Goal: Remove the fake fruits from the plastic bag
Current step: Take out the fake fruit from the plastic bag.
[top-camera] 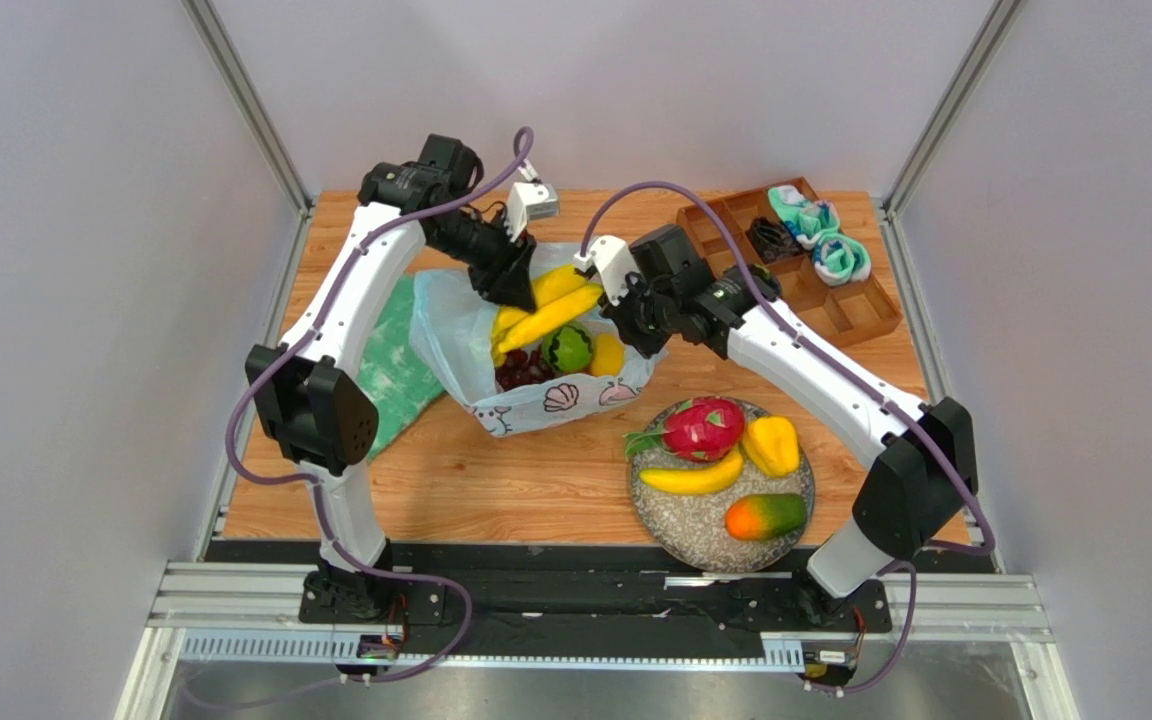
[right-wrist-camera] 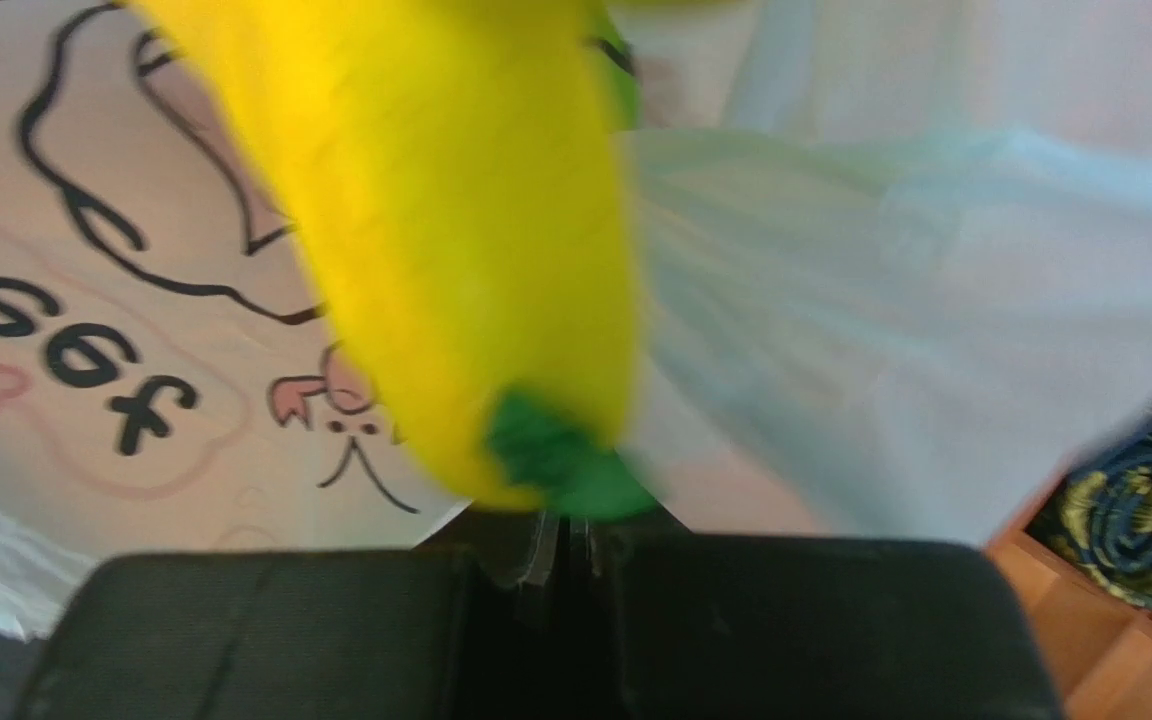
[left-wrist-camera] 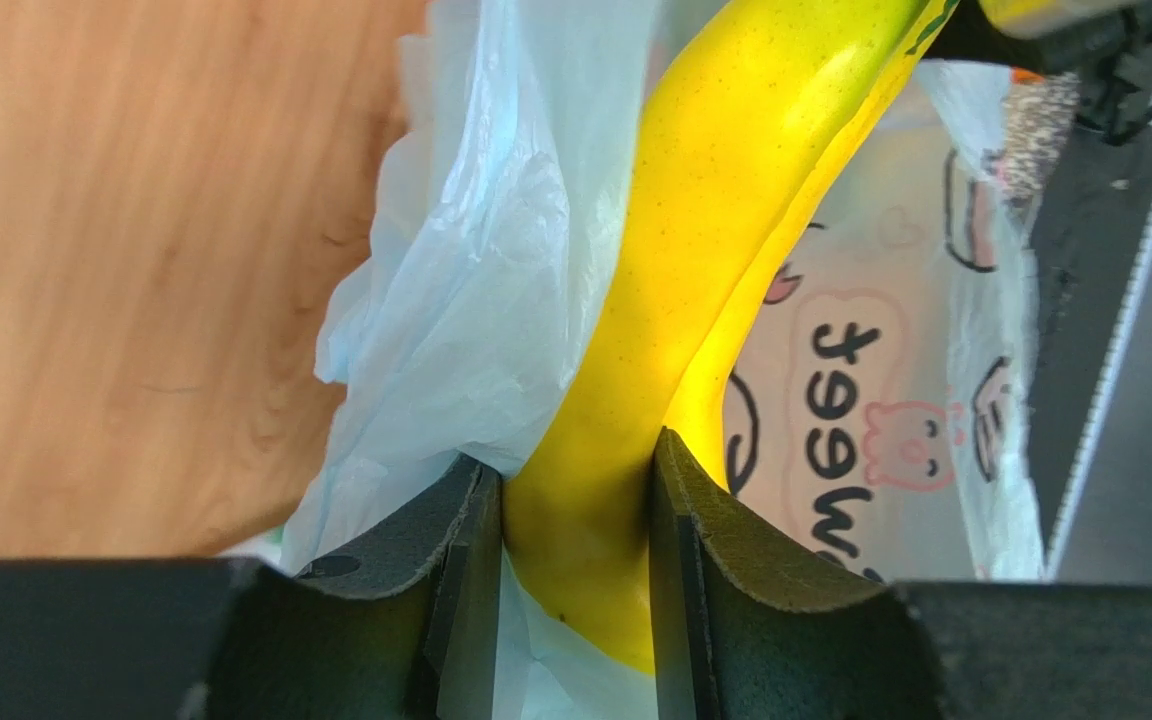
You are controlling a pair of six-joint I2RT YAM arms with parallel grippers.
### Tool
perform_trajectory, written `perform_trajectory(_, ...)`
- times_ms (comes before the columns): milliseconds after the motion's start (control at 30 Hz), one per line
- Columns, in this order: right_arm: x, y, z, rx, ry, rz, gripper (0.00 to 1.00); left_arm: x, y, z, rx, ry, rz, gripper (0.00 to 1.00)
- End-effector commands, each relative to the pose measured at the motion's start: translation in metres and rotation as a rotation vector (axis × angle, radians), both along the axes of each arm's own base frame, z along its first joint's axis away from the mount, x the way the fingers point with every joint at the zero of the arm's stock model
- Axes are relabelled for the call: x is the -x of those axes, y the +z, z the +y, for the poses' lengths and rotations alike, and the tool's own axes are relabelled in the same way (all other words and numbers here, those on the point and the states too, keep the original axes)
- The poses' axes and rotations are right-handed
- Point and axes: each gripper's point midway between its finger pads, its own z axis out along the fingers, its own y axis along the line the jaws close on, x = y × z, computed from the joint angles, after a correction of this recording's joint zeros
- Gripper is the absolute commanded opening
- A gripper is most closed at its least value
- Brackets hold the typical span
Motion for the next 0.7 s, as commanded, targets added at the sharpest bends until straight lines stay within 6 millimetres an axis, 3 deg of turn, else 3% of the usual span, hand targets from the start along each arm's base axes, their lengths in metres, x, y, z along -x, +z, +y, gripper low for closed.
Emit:
perform_trajectory(0, -0.038, 0.029, -0.002, 0.029, -0.055, -0.161, 0.00, 0.038, -0.024, -0.002, 0.036, -0.016, 0.288, 0.16)
perform_trajectory(33, -0.041, 0.032, -0.002, 0.031, -0.050, -0.170, 0.00, 0.037, -0.029, -0.003, 0.038, -0.009, 0.304, 0.16)
perform_trajectory(67, -0.045, 0.041, -0.004, 0.029, -0.052, -0.182, 0.09, 0.037, -0.031, -0.004, 0.047, 0.009, 0.332, 0.16)
perform_trajectory(100, -0.048, 0.046, -0.004, 0.026, -0.052, -0.188, 0.37, 0.036, -0.033, -0.005, 0.054, 0.019, 0.346, 0.16)
perform_trajectory(133, -0.051, 0.054, -0.005, 0.016, -0.056, -0.197, 0.48, 0.034, -0.035, -0.007, 0.065, 0.025, 0.351, 0.16)
perform_trajectory(200, -0.054, 0.086, -0.006, -0.034, -0.065, -0.224, 0.65, 0.032, -0.039, -0.008, 0.069, 0.062, 0.383, 0.15)
perform_trajectory(267, -0.046, 0.110, -0.002, -0.119, -0.032, -0.198, 0.73, 0.029, -0.047, -0.009, 0.073, 0.092, 0.406, 0.14)
perform_trajectory(333, -0.041, 0.125, -0.004, -0.160, -0.013, -0.198, 0.75, 0.027, -0.052, -0.010, 0.075, 0.101, 0.413, 0.12)
perform_trajectory(433, -0.018, 0.135, 0.006, -0.246, 0.078, -0.113, 0.69, 0.027, -0.046, -0.014, 0.101, 0.095, 0.427, 0.10)
perform_trajectory(567, 0.020, 0.128, 0.026, -0.355, 0.182, 0.100, 0.57, 0.025, -0.025, -0.021, 0.205, 0.105, 0.495, 0.08)
perform_trajectory(667, 0.038, 0.109, 0.035, -0.397, 0.212, 0.239, 0.54, 0.015, -0.006, -0.022, 0.326, 0.153, 0.594, 0.03)
